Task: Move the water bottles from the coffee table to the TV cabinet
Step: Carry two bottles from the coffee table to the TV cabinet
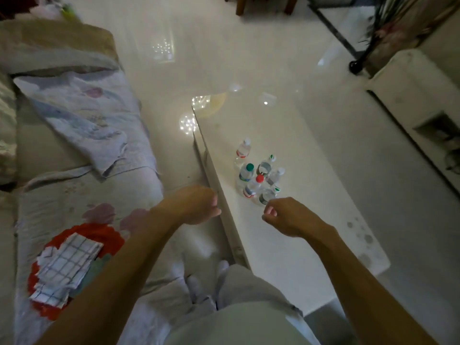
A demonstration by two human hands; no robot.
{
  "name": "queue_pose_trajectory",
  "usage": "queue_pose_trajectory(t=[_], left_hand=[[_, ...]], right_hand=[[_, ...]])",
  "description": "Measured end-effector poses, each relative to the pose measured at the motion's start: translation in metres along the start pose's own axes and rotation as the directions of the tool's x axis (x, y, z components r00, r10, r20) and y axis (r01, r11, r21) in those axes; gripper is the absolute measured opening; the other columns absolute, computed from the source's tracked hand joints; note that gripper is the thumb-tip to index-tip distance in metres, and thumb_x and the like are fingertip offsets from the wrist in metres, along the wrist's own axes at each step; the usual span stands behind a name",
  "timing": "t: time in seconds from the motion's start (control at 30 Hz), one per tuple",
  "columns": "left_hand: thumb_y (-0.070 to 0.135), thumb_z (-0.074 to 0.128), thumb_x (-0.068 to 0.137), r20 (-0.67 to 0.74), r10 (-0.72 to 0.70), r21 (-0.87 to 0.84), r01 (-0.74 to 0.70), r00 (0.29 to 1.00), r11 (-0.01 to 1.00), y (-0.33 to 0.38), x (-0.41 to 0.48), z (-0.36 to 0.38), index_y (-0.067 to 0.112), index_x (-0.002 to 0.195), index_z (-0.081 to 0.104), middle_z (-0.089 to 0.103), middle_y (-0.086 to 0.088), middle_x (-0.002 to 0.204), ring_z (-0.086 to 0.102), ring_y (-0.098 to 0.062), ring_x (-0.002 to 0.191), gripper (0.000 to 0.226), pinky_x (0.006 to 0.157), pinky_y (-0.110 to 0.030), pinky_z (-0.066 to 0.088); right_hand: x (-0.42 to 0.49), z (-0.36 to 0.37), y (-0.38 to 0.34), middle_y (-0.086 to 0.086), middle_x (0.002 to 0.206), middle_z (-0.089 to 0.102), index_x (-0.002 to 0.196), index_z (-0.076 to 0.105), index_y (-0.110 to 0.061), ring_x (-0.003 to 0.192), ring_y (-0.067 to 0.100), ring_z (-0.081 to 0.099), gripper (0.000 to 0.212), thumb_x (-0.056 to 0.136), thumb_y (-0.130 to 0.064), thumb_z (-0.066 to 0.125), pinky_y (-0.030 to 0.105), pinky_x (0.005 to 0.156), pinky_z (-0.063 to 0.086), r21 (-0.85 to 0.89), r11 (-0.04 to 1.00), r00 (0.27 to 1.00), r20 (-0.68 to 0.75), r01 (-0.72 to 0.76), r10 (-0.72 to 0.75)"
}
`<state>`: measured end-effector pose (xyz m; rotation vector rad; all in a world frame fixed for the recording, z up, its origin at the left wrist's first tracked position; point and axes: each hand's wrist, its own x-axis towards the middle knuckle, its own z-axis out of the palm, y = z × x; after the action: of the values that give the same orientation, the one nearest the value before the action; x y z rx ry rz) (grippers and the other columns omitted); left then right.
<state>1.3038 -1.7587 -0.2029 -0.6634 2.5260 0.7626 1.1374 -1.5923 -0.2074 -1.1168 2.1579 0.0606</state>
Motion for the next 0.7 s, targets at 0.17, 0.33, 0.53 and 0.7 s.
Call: queue_pose_trajectory(t=[0.17,0.33,0.53,0.7], left_hand=[[0.043,0.053,0.09,0.021,0.069,0.082,-0.07,0.997,0.994,0.018,0.053,-0.016,0.022,0.096,0.056,0.065,-0.004,0.106,0.06,-0.022,0.099,0.023,0.083,-0.032,0.045],[0.046,0.054,0.087,0.08,0.062,0.122,-0.071,0.995,0.99,0.029,0.098,-0.023,0.025,0.098,0.055,0.064,-0.002,0.11,0.058,-0.022,0.103,0.024,0.082,-0.033,0.045],[0.048,0.054,0.086,0.103,0.057,0.142,-0.071,0.993,0.987,0.046,0.144,-0.038,0.024,0.101,0.057,0.064,-0.002,0.108,0.06,-0.023,0.1,0.028,0.085,-0.036,0.049],[0.036,0.054,0.09,0.103,0.1,0.118,-0.112,0.99,0.987,0.064,0.176,-0.027,0.017,0.111,0.057,0.064,-0.005,0.113,0.059,-0.024,0.104,0.029,0.08,-0.031,0.043]], right_hand=[[0.018,-0.007,0.028,0.002,0.118,0.064,0.117,0.061,-0.016,0.097,0.012,0.059,0.032,0.097,-0.038,0.05,0.022,0.086,0.045,0.071,0.994,0.996,-0.012,-0.088,0.089],[0.045,-0.018,0.057,0.004,0.116,0.066,0.116,0.062,-0.015,0.099,0.017,0.061,0.032,0.097,-0.038,0.051,0.027,0.09,0.049,0.143,0.982,0.992,-0.022,-0.122,0.127],[0.072,-0.025,0.094,0.005,0.113,0.066,0.112,0.062,-0.016,0.097,0.018,0.061,0.03,0.096,-0.039,0.05,0.032,0.09,0.051,0.208,0.968,0.988,-0.022,-0.142,0.15],[0.087,-0.019,0.121,0.005,0.12,0.065,0.117,0.061,-0.017,0.103,0.021,0.061,0.033,0.094,-0.039,0.052,0.03,0.088,0.047,0.257,0.942,0.974,-0.003,-0.217,0.226]])
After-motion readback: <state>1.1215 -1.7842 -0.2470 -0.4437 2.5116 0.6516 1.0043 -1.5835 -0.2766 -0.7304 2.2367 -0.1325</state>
